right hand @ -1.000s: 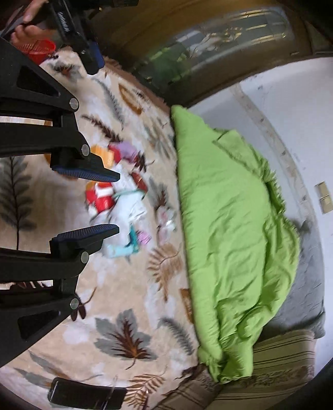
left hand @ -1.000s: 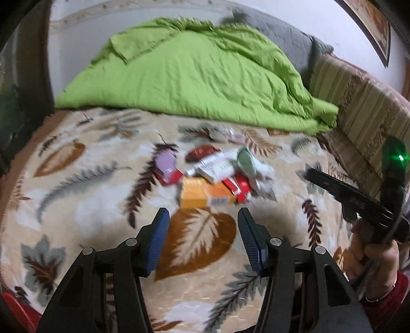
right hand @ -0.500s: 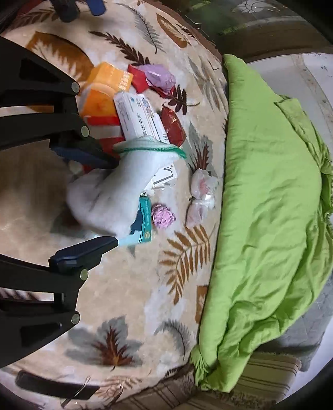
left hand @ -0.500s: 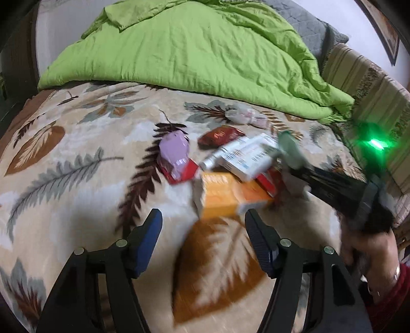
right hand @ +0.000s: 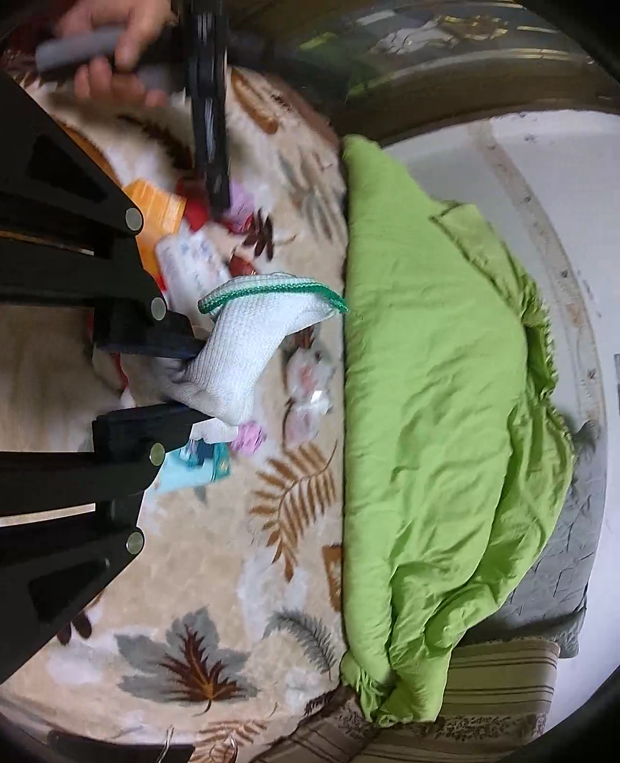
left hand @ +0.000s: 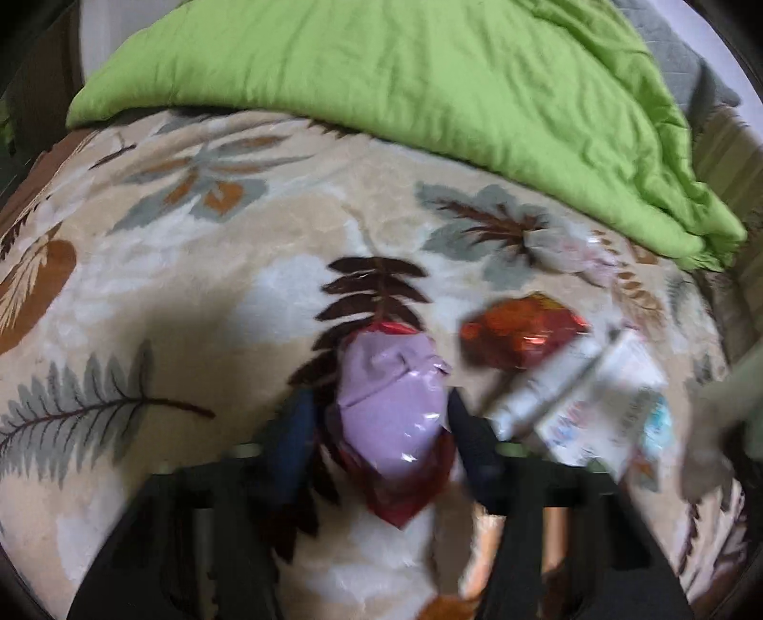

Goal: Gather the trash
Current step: 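Grasp the pink plastic bag with the left tool while the right tool grasps the white green-trimmed cloth, then lift the pink bag and white cloth off the bed with both tools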

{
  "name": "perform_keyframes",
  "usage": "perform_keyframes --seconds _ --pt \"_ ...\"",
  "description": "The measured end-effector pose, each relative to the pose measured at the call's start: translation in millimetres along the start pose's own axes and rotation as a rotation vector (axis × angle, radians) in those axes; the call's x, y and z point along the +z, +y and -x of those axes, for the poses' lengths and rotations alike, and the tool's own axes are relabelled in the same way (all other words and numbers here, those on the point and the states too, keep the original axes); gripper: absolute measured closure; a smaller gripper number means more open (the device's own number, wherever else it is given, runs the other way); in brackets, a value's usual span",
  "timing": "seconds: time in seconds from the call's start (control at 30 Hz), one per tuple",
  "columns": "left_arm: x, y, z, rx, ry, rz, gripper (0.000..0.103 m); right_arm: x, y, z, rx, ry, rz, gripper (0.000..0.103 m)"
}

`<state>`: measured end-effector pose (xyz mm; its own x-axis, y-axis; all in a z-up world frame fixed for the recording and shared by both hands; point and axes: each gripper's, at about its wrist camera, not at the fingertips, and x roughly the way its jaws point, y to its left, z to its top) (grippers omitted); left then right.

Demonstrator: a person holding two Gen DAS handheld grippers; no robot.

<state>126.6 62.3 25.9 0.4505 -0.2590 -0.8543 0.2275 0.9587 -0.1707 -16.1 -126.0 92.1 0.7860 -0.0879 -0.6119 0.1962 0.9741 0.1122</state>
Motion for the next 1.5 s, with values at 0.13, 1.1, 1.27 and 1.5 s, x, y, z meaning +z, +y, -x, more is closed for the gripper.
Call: perform_keyframes --seconds 0.13,1.1,1.27,1.5 --pt "-9 10 12 -0.023 -0.04 0.032 0.072 1 11 4 0.044 -0.025 0.007 0.085" --pt "-131 35 151 0.086 -0.252 0.05 0.072 -21 69 13 0.214 0.022 0.106 0.085" --pt "-163 48 177 0.174 -0.338 0.102 0.072 -36 90 29 0.225 0.039 0.142 0.085" --pt "-175 67 190 0.236 -0.38 0.193 0.072 -43 114 51 0.244 -0.015 0.154 0.085"
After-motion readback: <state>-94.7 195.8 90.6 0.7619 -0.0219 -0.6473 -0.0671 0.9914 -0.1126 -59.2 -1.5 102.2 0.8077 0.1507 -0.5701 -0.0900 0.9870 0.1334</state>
